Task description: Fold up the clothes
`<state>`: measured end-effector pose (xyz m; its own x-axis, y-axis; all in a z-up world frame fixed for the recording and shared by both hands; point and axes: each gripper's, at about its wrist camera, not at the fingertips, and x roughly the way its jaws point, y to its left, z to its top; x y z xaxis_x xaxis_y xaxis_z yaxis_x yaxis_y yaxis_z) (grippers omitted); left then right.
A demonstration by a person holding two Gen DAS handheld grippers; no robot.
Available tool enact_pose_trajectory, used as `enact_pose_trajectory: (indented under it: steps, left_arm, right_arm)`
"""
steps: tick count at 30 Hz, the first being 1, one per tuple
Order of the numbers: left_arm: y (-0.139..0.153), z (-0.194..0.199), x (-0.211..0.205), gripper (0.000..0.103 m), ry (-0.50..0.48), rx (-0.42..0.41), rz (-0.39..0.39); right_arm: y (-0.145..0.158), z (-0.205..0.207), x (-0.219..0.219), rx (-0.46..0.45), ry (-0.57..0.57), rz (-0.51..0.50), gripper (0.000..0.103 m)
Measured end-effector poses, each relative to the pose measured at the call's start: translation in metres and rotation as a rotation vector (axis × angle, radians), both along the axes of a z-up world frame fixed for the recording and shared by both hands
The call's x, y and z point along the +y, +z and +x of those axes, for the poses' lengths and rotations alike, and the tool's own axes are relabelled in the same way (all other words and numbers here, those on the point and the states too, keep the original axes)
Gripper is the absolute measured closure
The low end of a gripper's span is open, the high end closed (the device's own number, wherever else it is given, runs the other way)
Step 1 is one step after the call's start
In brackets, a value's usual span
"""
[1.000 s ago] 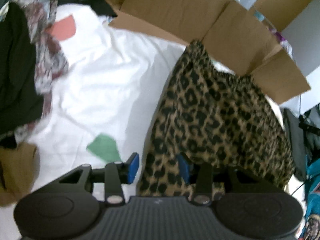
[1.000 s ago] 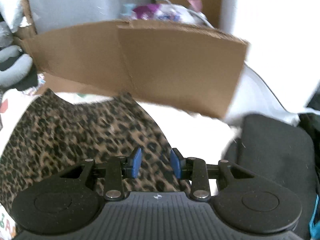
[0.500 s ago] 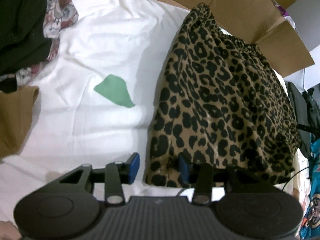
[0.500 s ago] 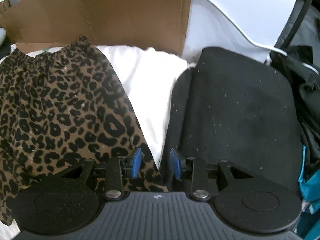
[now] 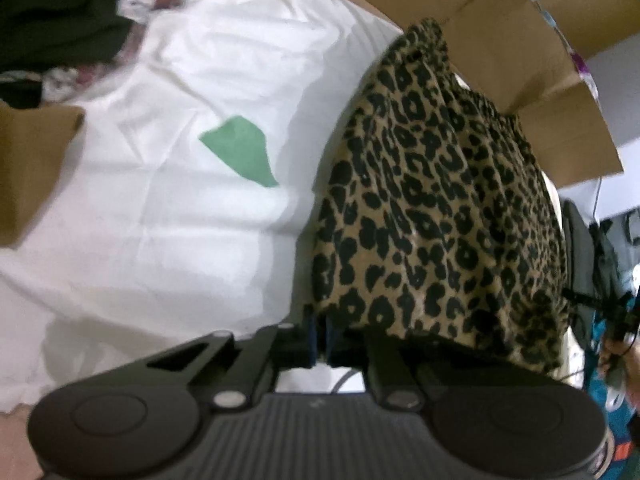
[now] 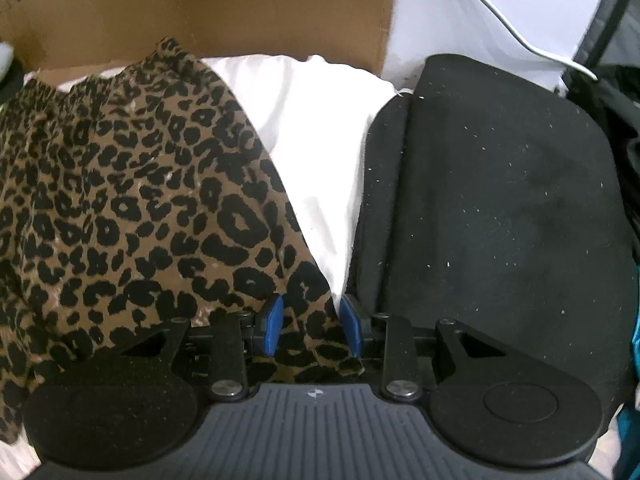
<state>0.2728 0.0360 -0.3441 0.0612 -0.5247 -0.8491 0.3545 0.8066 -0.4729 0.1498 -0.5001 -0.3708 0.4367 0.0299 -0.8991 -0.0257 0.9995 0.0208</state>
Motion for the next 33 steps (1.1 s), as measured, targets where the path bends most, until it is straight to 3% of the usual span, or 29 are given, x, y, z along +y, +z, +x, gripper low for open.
enact_pose_trajectory:
  steps: [10,19,26,33]
  left_arm:
    - [0.032,0.014,0.017,0.1,0.046,-0.066,0.016]
    - [0.031,0.033,0.022,0.1,0.122,-0.119,0.051]
    - [0.029,0.041,0.012,0.1,0.121,-0.152,0.075]
    - [0.018,0.042,0.018,0.094,0.152,-0.079,0.045]
  right_arm:
    - [-0.001,0.004,0.005,0.004,0.028,-0.036,0.065]
    - [0.0,0.007,0.005,0.017,0.048,-0.04,0.065]
    - [-0.002,0.008,0.004,0.029,0.075,-0.052,0.065]
    - [0.001,0.008,0.004,0.033,0.059,-0.059,0.065]
